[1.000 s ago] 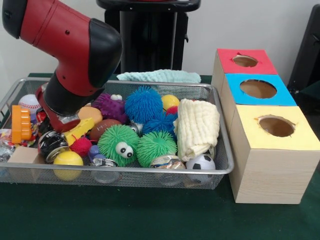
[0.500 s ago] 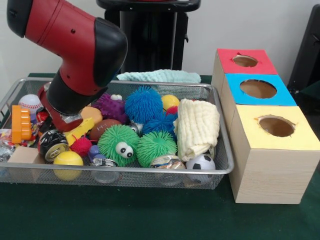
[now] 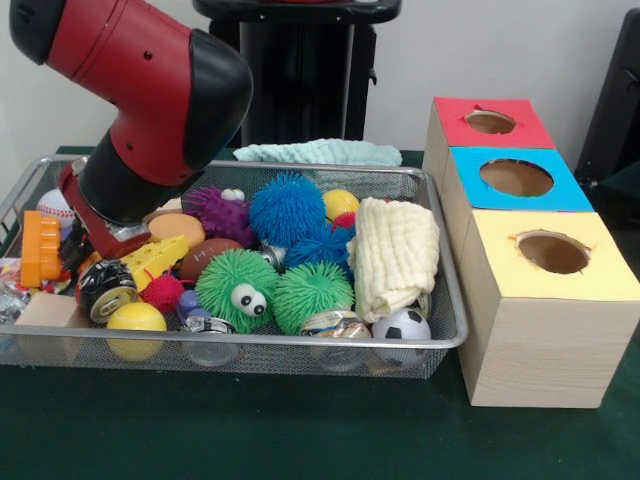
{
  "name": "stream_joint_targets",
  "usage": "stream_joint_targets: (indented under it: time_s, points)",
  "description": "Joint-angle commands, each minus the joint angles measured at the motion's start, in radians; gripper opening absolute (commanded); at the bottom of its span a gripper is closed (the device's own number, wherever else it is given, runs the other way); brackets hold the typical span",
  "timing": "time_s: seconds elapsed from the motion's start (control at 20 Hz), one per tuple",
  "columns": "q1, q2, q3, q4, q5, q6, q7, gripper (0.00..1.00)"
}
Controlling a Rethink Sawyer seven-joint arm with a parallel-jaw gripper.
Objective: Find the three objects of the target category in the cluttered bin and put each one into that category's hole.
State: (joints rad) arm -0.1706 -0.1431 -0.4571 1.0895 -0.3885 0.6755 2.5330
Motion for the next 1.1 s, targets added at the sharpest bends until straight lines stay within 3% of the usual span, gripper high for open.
stream_joint_targets:
  time_s: [0.05, 0.3, 0.75, 1.1]
  points:
    - [-0.032, 0.086, 0.052, -0.080, -0.066, 0.066, -0.121, 0.00]
    - [-0.085, 0.106, 0.082, -0.128, -0.068, 0.069, -0.171, 0.00]
    - [-0.093, 0.027, 0.088, 0.001, -0.039, 0.060, -0.135, 0.00]
    - [-0.104, -0.014, 0.131, 0.070, 0.020, 0.132, -0.128, 0.00]
